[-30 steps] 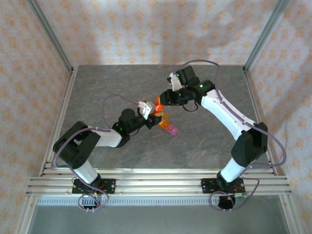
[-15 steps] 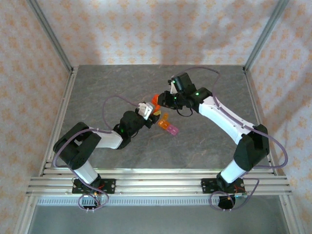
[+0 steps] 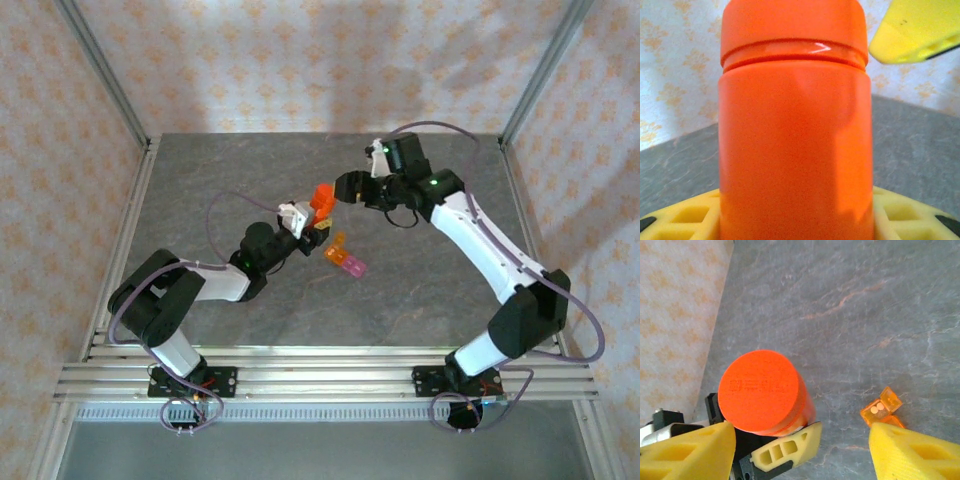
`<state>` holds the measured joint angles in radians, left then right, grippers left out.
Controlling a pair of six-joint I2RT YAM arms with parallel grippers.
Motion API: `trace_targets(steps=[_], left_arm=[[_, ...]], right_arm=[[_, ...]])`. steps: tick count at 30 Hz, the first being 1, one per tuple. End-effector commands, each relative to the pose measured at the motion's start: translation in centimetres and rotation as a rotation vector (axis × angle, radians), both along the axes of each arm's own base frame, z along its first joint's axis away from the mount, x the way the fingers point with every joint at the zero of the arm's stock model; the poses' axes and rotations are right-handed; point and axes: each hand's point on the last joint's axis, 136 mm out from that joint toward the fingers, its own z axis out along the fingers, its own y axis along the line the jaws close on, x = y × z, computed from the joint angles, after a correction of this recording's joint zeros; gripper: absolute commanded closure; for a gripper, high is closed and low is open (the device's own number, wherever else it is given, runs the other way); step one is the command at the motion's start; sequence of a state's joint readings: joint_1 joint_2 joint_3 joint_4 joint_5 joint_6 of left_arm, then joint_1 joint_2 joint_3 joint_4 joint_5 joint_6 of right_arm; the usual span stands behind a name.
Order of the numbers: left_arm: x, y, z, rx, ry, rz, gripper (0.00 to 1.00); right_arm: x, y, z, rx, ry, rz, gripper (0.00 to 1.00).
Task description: Sort the pills into containers
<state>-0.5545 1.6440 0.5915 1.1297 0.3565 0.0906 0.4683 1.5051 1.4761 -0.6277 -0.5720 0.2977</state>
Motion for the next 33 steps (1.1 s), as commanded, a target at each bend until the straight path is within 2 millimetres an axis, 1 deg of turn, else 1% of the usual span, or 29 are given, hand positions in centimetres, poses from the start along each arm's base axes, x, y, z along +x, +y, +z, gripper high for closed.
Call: trace_targets(steps=[1,3,6,11,15,29,33], left_arm=[[-1.0,-0.9,5.1,-0.126,-0.090,-0.129,1.00],[-1.2,-1.2,5.2,-0.135,-0.078,-0.169,1.00],[-1.6,-2.0,5.4,-0.158,-0.052,-0.238,1.00],[-2.1,-2.9,5.6,-0.180,-0.021,-0.310,1.00],[-2.1,-3.2,5.7,-0.189,-0.010,-0.327,1.00],[-1.8,-3.4,5.3,-0.191,0.003,-0.334,1.00],[-1.8,-3.4,5.6,-0.195,-0.001,-0.336,1.00]], right_arm=[[-0.7,-0.4,4.1,-0.013,-0.174,0.102,0.23],[-1.2,0.0,4.4,-0.027,-0.222,0.178,0.22],[-1.3,0.6,4.2,-0.055,-0.257,0.268,0.21],[-1.3,2.2,4.0,-0.043,-0.219,0.381,0.20],[-1.0,2.5,3.4,-0.048,-0.196,0.404,0.21],[-1.9,2.8,1.6,-0.023,-0.138,0.433,0.37],[-2.0,2.8,1.1,-0.018,-0.127,0.434,0.45]])
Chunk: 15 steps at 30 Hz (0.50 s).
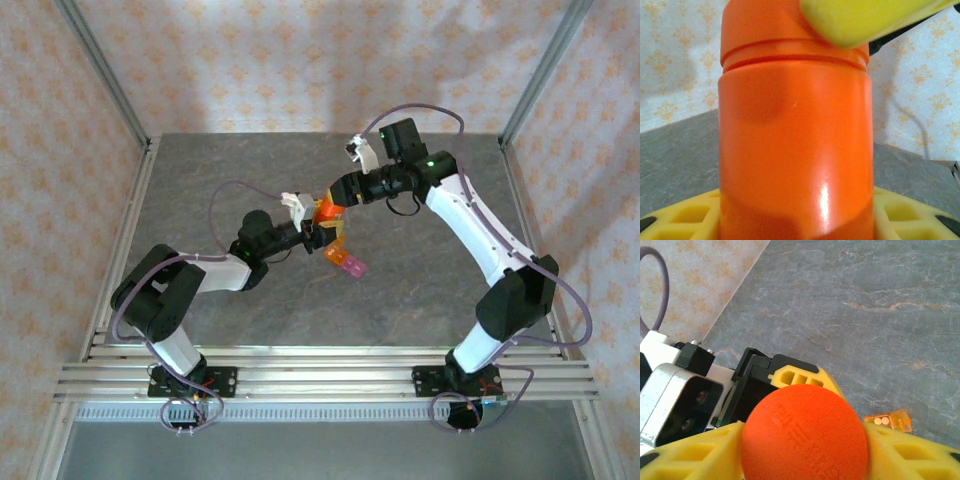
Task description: Sort the pills into containers
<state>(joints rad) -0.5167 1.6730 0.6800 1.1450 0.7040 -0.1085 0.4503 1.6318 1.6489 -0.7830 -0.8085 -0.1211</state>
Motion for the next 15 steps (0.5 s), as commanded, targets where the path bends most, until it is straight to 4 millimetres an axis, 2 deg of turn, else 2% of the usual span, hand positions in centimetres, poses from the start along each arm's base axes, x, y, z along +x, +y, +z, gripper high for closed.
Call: trace_targets(steps=[1,5,9,15], left_arm=[[0.2,-0.2,2.8,-0.054,-0.078,-0.014,1.00],[0.3,-0.2,2.7,-0.054,-0.075,-0.015,1.00],[0.2,-0.1,2.7,-0.052,-0.077,-0.009,1.00],[0.8,0.3,2.9,-0.049,-0.087,0.035,1.00]], right_arm=[[-0.9,0.3,0.2,0.020,0.004,0.028,0.48],[-1.0,0.3,0.0,0.025,0.008,0.021,0.55],[-0.5,0.3,-0.4,0.032,0.043,-0.027,0.67],[0.0,0.6,-1.8,0.045,0.165,-0.209,0.82]])
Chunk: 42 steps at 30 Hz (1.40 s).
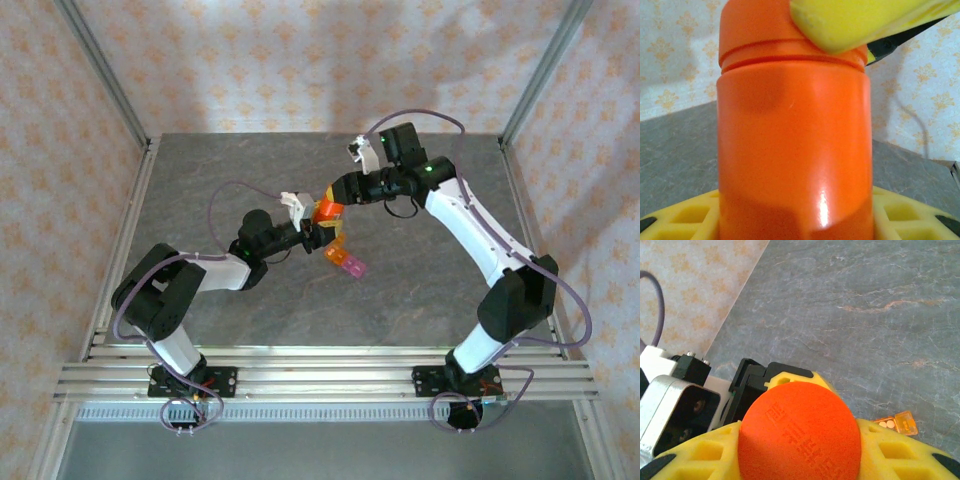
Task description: Sort the pills into containers
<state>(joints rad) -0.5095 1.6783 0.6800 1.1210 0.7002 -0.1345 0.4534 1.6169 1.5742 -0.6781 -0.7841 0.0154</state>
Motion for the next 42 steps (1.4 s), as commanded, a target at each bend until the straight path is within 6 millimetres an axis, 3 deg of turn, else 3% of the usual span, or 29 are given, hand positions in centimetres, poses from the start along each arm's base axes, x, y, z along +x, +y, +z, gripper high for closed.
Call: trace_targets(steps=[1,4,10,17,20,23,24,25,34,42], left_arm=[[0.6,0.2,3.6,-0.046,-0.136,0.033,1.00],[0.8,0.2,3.5,-0.038,-0.137,0.040,1.00],[0.9,0.4,3.3,-0.033,-0.138,0.055,1.00],[0.9,0.6,3.0,-0.021,-0.136,0.069,1.00],[0.8,0.8,2.7,-0.016,-0.134,0.082,0.87],[0.9,1.3,2.4,-0.015,-0.128,0.109,0.63],[0.9,1.4,2.1,-0.013,-0.123,0.115,0.42],[0.9,1.4,2.0,-0.009,-0.123,0.114,0.01],[-0.4,2.3,-0.8,0.019,-0.079,0.125,0.00],[-0.6,3.9,-2.2,0.051,-0.059,0.203,0.00]], right_arm=[[-1.0,0.7,-1.0,0.002,0.110,-0.141,0.83],[-1.6,0.9,-1.6,-0.050,0.096,-0.204,0.84],[-1.0,0.5,-2.2,-0.066,0.062,-0.273,0.85],[-0.2,0.5,-1.6,-0.046,0.010,-0.288,0.86],[0.2,0.4,-1.3,-0.031,-0.030,-0.305,0.87],[0.8,0.0,-1.4,-0.031,-0.062,-0.335,0.88],[1.0,-0.1,-1.5,-0.032,-0.070,-0.347,0.88],[1.3,-0.3,-1.7,-0.039,-0.076,-0.363,0.88],[4.6,-3.1,-3.4,-0.119,-0.118,-0.508,0.88],[7.6,-8.8,-4.5,-0.248,-0.221,-0.677,0.87]])
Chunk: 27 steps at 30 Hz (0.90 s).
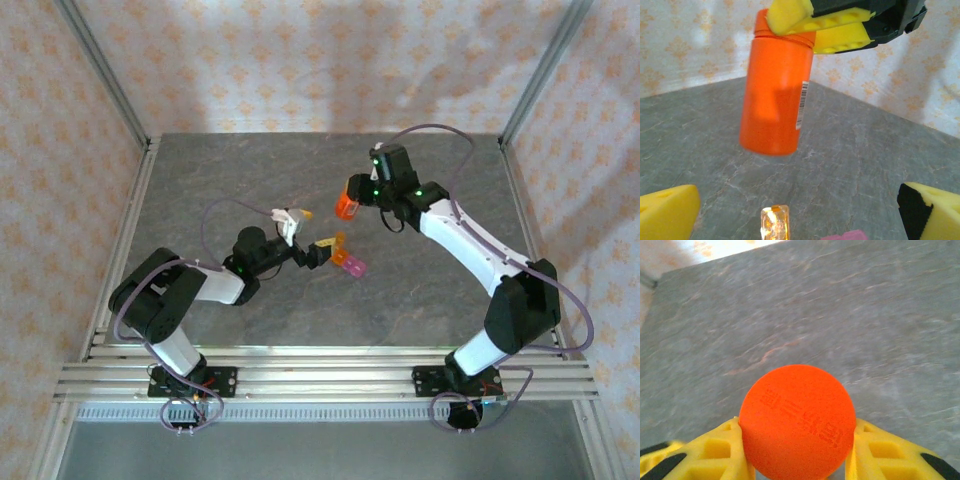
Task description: Sort the pills into containers
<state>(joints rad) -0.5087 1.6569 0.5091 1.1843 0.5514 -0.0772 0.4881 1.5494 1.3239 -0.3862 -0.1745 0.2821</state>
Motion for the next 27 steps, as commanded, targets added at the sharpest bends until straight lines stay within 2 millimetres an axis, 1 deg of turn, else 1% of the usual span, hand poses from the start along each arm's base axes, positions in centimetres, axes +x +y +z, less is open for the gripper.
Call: trace_targets(steps=[1,5,8,13,18,22,25,27], left_arm=[[0.4,0.9,2.2,-0.015,-0.089,0.065,0.00],[0.8,1.8,2.2,0.002,-0.100,0.125,0.00],[1.3,2.8,2.3,0.018,-0.109,0.191,0.00],[1.9,4.4,2.8,0.052,-0.137,0.288,0.00],[2.9,5.8,2.9,0.059,-0.121,0.382,0.00],[3.2,5.9,3.0,0.074,-0.092,0.395,0.00],[3.5,6.0,3.1,0.094,-0.075,0.408,0.00],[3.7,6.6,3.4,0.093,-0.063,0.442,0.00]], right_arm=[[2.0,-3.4,0.2,-0.112,-0.099,-0.119,0.87],[2.9,-6.1,-0.6,-0.197,-0.138,-0.203,0.87],[3.3,-8.0,-1.7,-0.254,-0.143,-0.271,0.87],[3.7,-10.1,-4.2,-0.283,-0.119,-0.358,0.87],[3.8,-10.5,-6.3,-0.292,-0.098,-0.391,0.87],[3.7,-10.7,-7.8,-0.289,-0.078,-0.408,0.86],[3.5,-10.9,-8.6,-0.287,-0.069,-0.421,0.84],[3.4,-10.9,-9.1,-0.285,-0.062,-0.424,0.82]])
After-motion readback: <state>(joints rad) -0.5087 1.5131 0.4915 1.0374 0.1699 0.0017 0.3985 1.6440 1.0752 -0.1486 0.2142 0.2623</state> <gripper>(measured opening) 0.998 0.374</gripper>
